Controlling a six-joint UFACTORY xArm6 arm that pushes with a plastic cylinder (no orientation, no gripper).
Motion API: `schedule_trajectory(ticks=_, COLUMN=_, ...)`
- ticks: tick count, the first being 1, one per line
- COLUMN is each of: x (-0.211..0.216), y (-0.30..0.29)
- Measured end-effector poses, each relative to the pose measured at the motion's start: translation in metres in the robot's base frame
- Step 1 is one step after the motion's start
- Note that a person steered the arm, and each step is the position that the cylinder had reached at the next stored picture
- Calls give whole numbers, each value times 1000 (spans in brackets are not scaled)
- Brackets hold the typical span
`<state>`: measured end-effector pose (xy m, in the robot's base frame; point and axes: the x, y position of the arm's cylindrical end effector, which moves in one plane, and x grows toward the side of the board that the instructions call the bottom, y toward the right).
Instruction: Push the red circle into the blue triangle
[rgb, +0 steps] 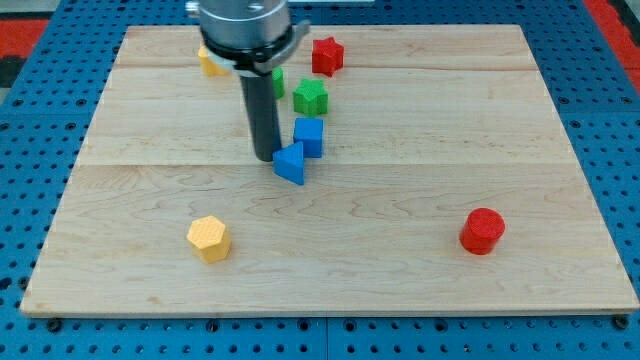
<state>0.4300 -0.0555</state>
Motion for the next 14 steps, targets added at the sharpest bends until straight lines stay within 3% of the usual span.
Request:
schedule_trajectory(ticks=2, x=32, y=20)
schedule_trajectory(ticks=3, x=56, y=-1)
schedule_trajectory(ticks=4, x=105, y=53)
schedule_trajectory(ticks=5, x=139, y=174)
schedule_trajectory(ticks=7, x=149, y=274)
schedule_trajectory(ticks=8, x=102, y=316)
schedule_trajectory(ticks=9, x=117, y=249)
schedule_trajectory(ticks=10, x=137, y=111)
schedule_trajectory(ticks=12, x=121, y=283)
schedule_trajectory(ticks=13, x=90, y=392)
schedule_trajectory(ticks=14, x=100, y=401)
